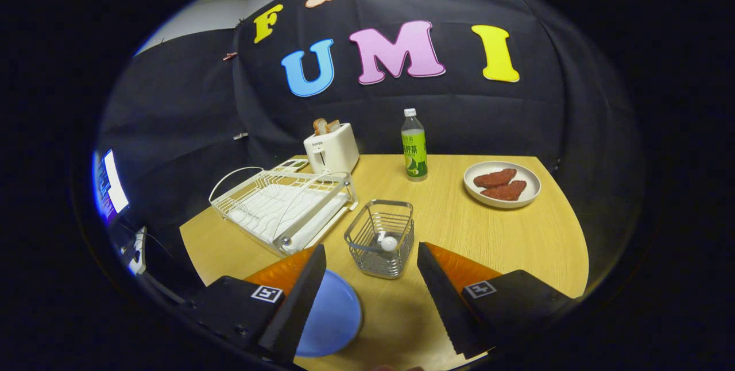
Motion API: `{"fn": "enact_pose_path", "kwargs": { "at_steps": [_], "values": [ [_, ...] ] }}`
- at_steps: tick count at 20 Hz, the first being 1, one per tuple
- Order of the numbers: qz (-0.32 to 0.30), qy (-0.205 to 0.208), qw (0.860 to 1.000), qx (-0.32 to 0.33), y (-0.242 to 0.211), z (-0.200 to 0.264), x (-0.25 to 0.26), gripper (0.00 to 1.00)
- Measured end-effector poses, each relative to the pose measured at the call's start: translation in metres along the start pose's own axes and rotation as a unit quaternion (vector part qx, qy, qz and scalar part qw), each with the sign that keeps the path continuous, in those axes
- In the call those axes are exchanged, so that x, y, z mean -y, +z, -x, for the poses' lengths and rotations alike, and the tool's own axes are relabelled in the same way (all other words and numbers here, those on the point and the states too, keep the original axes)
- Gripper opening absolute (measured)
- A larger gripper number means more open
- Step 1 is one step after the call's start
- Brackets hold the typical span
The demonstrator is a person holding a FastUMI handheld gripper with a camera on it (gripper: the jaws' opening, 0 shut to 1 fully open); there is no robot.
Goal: Take the plate from the dish rack, then take the spoon from the basket and place it into the plate.
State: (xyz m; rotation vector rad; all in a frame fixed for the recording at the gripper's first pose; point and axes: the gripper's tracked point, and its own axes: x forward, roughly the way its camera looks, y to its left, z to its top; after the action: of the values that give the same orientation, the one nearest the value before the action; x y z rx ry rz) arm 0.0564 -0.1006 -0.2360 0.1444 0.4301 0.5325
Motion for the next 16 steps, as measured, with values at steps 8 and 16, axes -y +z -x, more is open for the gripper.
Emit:
{"fn": "enact_pose_path", "kwargs": {
  "at_steps": [8,16],
  "values": [
    [0.046,-0.005,0.999,0.029,0.012,-0.047,0.008,0.98],
    [0.078,-0.005,0.996,0.032,0.0,-0.076,0.008,0.64]
  ]
}}
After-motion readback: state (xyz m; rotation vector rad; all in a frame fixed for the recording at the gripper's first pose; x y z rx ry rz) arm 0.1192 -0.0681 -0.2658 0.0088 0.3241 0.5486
